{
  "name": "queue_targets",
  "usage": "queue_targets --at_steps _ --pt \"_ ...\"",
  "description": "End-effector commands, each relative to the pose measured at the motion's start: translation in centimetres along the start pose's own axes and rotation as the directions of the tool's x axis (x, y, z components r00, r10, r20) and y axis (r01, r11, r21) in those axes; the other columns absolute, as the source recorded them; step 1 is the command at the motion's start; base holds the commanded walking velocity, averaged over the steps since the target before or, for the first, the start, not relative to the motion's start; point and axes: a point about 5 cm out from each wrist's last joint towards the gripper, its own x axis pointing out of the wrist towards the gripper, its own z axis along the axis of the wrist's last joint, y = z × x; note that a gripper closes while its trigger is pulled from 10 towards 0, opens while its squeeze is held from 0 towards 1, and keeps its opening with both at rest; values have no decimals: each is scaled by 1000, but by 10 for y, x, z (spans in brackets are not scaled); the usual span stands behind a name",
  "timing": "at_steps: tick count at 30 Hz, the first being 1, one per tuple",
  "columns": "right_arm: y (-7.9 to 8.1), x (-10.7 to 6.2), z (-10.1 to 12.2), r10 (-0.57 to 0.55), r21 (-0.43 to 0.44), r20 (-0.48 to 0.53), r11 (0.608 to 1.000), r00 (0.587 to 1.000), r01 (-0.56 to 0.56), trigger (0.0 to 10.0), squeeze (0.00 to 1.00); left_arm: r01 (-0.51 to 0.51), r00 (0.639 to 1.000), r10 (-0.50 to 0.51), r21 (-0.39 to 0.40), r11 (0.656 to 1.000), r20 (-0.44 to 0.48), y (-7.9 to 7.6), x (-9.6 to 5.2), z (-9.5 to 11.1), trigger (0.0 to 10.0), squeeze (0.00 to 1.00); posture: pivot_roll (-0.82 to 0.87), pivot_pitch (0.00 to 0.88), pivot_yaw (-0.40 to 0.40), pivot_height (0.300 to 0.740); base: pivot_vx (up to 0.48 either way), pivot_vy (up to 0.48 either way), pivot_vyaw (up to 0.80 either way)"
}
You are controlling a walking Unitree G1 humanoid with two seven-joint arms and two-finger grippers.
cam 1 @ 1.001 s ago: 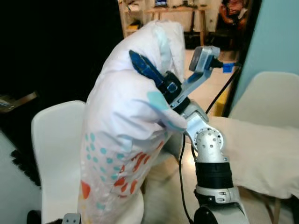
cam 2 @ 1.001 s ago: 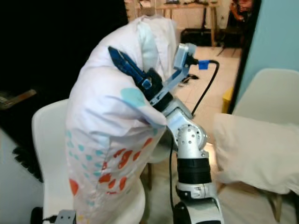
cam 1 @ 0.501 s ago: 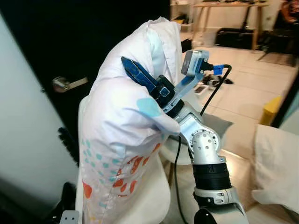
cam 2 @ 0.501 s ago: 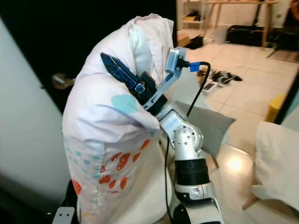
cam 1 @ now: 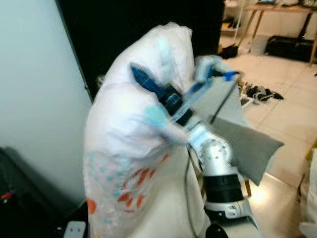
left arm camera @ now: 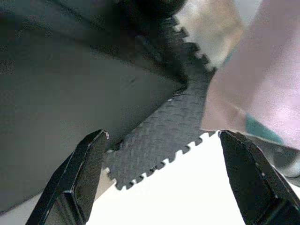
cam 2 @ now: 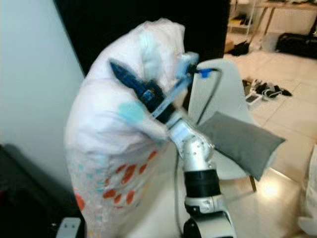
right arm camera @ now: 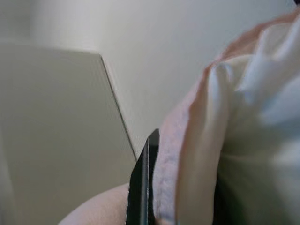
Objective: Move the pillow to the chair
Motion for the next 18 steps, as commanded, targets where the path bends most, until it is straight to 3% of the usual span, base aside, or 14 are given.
queue_targets --at_steps 1,4,18 --pt "1 8 1 -8 -30 26 1000 1000 9 10000 0 12 1000 -13 -4 1000 -24 -4 -1 -7 10000 0 -31 13 66 740 0 -469 0" --pt "-5 6 -1 -53 -35 8 998 999 54 10000 0 2 1000 -2 -5 1000 -26 -4 -2 -8 10000 0 -31 15 63 740 0 -364 0" --pt "-10 4 -6 -97 -56 -15 994 995 96 10000 0 -4 999 3 -14 1000 -34 -6 -2 -10 10000 0 -37 25 56 740 0 0 725"
